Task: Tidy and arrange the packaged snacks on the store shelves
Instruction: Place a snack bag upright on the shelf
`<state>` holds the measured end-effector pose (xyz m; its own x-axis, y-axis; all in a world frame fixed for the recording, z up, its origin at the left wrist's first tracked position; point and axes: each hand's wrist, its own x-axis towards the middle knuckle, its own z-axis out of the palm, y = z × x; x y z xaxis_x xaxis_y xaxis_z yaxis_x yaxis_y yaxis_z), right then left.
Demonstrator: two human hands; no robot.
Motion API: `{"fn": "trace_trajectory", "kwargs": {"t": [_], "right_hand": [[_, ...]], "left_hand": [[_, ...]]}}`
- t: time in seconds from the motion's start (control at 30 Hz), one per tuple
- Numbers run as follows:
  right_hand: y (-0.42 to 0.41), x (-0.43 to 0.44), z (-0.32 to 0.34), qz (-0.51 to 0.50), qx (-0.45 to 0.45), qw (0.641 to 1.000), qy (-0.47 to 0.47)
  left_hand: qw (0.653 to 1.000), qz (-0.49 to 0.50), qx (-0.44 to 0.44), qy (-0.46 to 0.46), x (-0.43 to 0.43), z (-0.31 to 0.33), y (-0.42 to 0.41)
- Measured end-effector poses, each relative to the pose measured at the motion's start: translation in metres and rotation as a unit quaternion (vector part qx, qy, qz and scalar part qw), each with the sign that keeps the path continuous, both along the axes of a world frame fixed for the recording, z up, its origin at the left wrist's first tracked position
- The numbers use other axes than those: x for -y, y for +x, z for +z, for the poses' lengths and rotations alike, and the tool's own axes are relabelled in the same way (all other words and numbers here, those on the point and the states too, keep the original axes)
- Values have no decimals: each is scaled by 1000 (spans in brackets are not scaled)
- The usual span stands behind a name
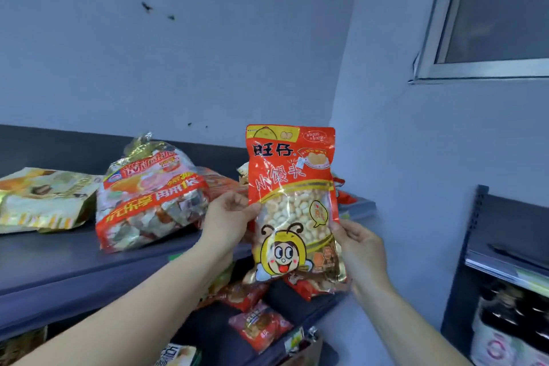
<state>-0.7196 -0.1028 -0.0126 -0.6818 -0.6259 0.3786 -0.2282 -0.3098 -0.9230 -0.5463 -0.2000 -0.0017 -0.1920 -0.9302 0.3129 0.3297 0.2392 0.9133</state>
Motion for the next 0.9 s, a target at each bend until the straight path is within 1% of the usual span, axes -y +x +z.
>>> {"fn": "trace_trajectory", "kwargs": {"t": [0.07,0.17,0.3,0.5,0.63,0.77,0.83,0.9], "right_hand": [[-26,25,9,-37,-2,999,-14],[-69,64,20,-81,1,996,-20],[-122,106,33,-155,-41,987,-15],[-188,154,47,-219,-71,973,7],[-232,194,55,-206,-44,977,25],[-270,243,64,-146,-20,988,54],[-285,268,67,-121,-27,989,75],[-298,292,68,-105,-41,989,99]], "left_hand": [[1000,-18,14,-8,24,8,-25],[997,-43,64,-16,61,19,-58],[983,-14,168,-70,102,22,-91],[949,24,290,-121,144,22,-127],[929,44,338,-144,159,22,-150],[914,91,369,-141,171,20,-170],[905,120,382,-141,175,19,-178],[888,153,408,-149,177,20,-185]]}}
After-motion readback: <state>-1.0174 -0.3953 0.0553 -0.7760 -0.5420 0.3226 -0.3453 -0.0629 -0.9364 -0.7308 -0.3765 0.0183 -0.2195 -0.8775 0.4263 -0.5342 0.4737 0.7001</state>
